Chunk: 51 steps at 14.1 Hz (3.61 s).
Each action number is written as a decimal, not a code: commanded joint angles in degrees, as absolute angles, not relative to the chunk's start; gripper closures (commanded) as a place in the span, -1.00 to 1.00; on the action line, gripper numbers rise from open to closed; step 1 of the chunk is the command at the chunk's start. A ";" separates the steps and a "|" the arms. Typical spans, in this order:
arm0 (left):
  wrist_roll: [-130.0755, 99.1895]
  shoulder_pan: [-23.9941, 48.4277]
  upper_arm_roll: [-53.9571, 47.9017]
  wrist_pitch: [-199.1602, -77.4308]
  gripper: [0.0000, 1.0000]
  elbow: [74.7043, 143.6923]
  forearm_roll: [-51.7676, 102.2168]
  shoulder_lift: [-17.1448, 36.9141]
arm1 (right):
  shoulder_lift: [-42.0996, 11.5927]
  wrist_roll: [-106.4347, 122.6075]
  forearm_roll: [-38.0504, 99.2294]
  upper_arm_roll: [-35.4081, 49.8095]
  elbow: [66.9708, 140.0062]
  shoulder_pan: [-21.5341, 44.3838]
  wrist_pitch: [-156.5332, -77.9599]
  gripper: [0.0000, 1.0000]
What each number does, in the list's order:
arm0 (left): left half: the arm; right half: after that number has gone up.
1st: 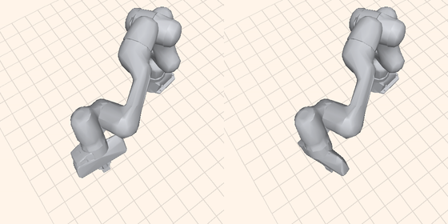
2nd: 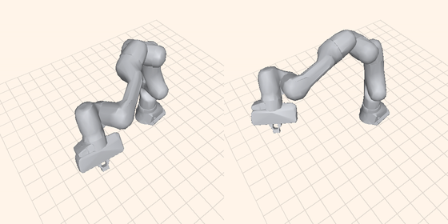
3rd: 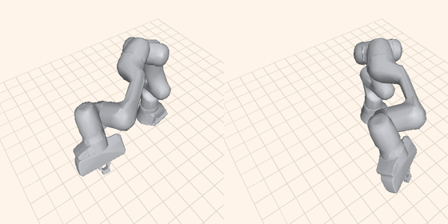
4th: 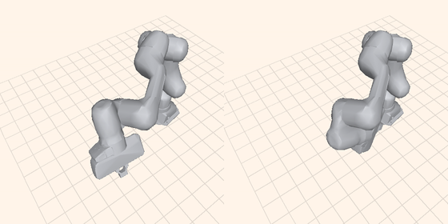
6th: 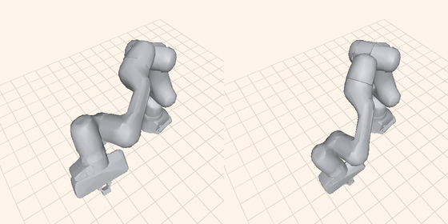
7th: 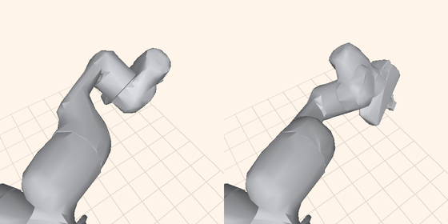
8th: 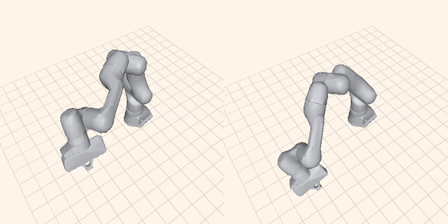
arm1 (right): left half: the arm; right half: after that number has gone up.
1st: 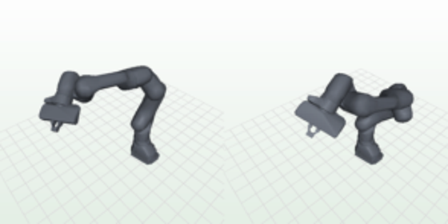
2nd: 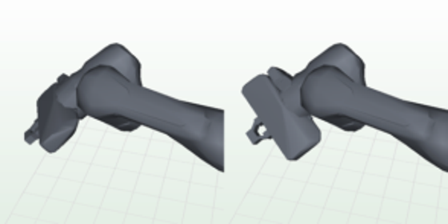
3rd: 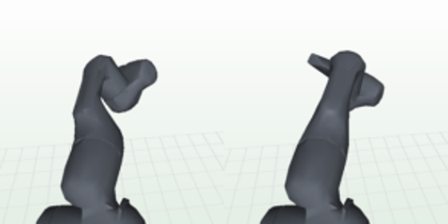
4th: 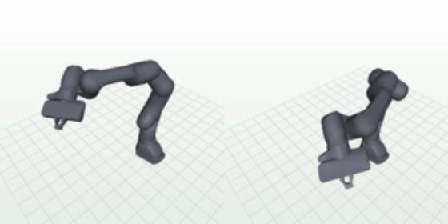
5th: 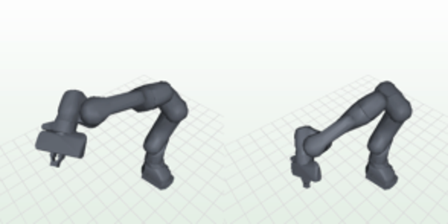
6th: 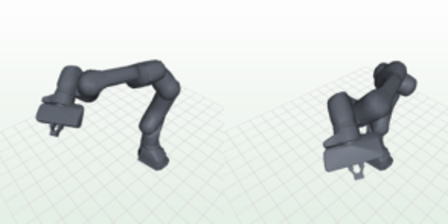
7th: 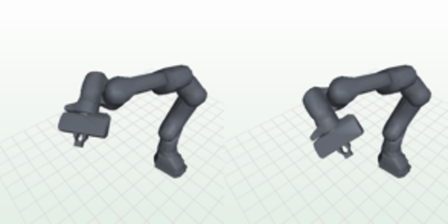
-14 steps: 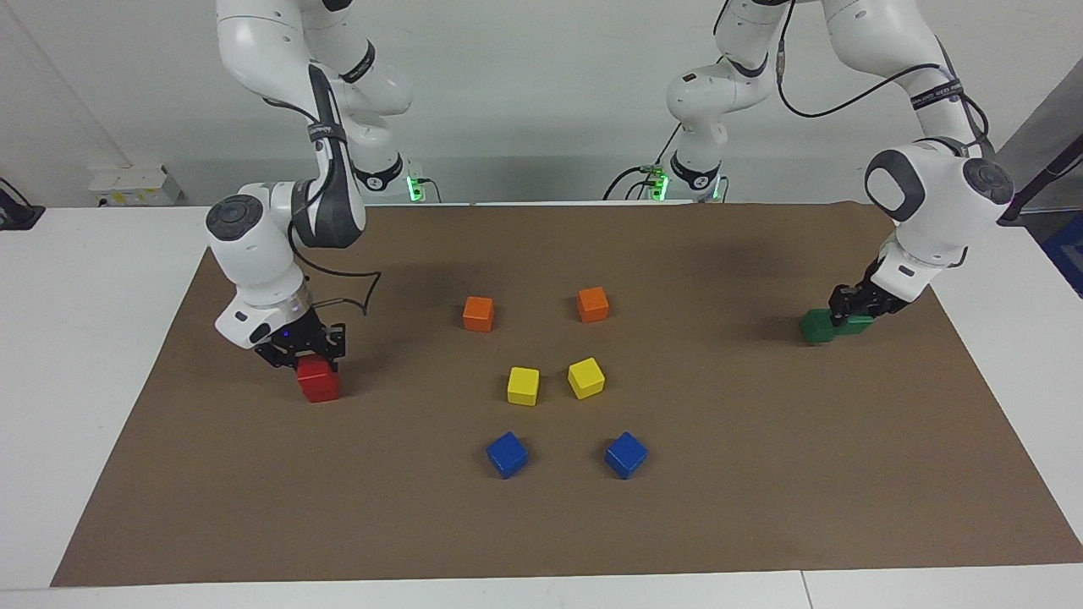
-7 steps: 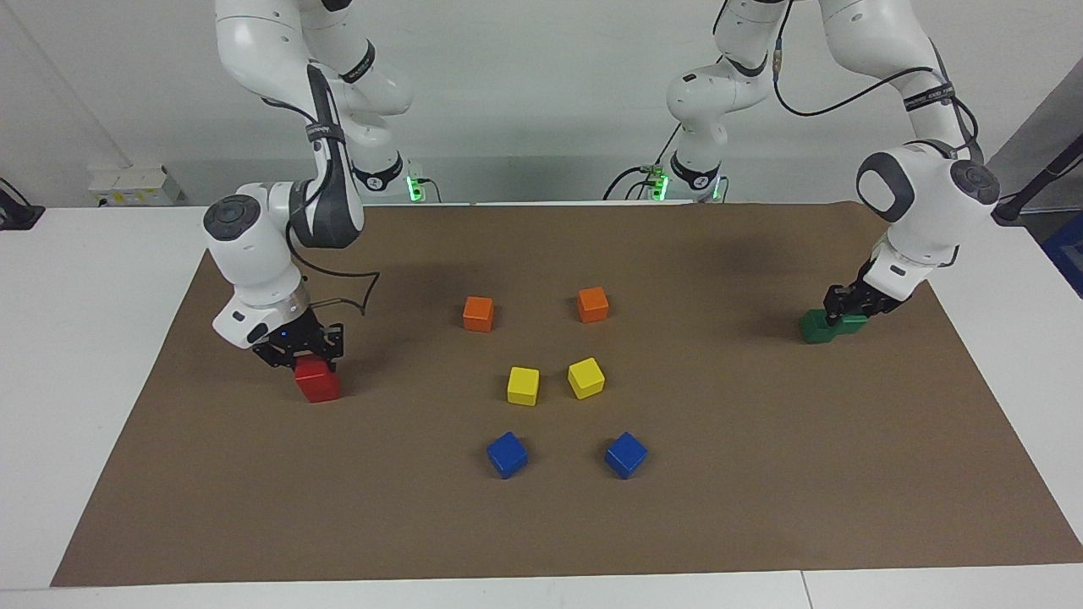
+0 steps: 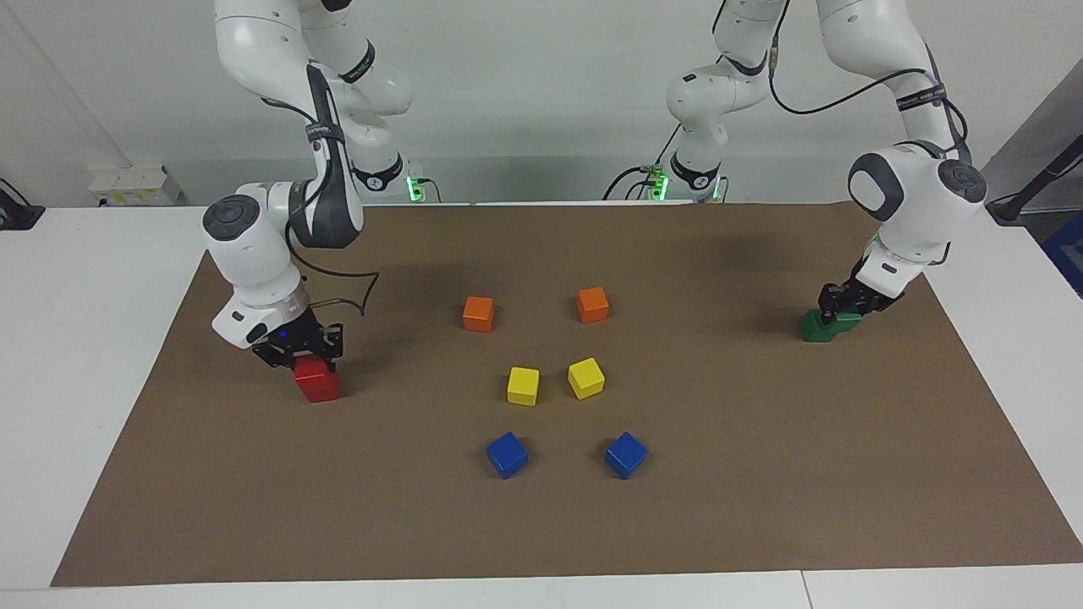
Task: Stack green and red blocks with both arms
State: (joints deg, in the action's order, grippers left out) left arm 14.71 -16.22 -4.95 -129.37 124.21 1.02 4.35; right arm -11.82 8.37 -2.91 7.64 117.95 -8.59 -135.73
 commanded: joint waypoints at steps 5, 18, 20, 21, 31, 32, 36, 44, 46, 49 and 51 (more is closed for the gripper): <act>17.13 -17.23 -5.54 -130.78 0.94 127.97 0.18 1.23 | -10.90 8.26 -2.11 8.00 119.44 -9.76 -137.29 1.00; 17.76 -17.23 -5.54 -124.72 -1.00 117.70 0.35 2.29 | -10.90 7.82 -2.20 8.00 119.27 -9.75 -137.02 -1.00; 16.70 -16.35 -5.54 -122.63 -1.00 113.93 0.35 2.28 | -10.99 7.82 -2.20 8.00 118.74 -9.75 -136.24 -1.00; 14.18 -16.00 -5.71 -119.39 -1.00 110.69 0.35 2.55 | -10.81 7.91 -2.20 8.00 118.22 -9.76 -134.93 -1.00; 1.67 -10.11 -6.24 -98.98 -1.00 96.68 0.18 2.03 | 5.27 8.26 -1.50 8.09 102.95 -8.35 -100.42 -1.00; 1.58 -8.98 -6.24 -98.53 -1.00 96.51 0.18 1.76 | 4.93 8.35 -0.97 8.09 100.05 -8.44 -96.28 -1.00; 0.79 -4.49 -5.63 -93.44 -1.00 91.86 0.18 2.02 | 4.04 8.09 -0.97 8.00 96.59 -9.14 -90.71 -1.00; 1.23 -1.85 -4.48 -91.33 -1.00 93.07 0.09 -2.98 | 3.96 7.91 -0.97 7.91 96.42 -9.23 -90.70 -1.00; 0.88 -1.76 -4.48 -91.75 -1.00 94.38 0.09 -3.16 | 4.04 7.91 -0.97 7.91 96.76 -9.23 -90.88 -1.00; 0.70 -1.76 -4.48 -92.46 -1.00 98.33 0.09 -5.27 | 4.22 7.82 -0.97 7.74 97.12 -9.23 -90.88 -1.00; 0.53 -1.84 -4.48 -93.68 -1.00 98.18 0.17 -5.01 | 4.22 7.73 -0.97 7.65 97.12 -9.32 -90.97 -1.00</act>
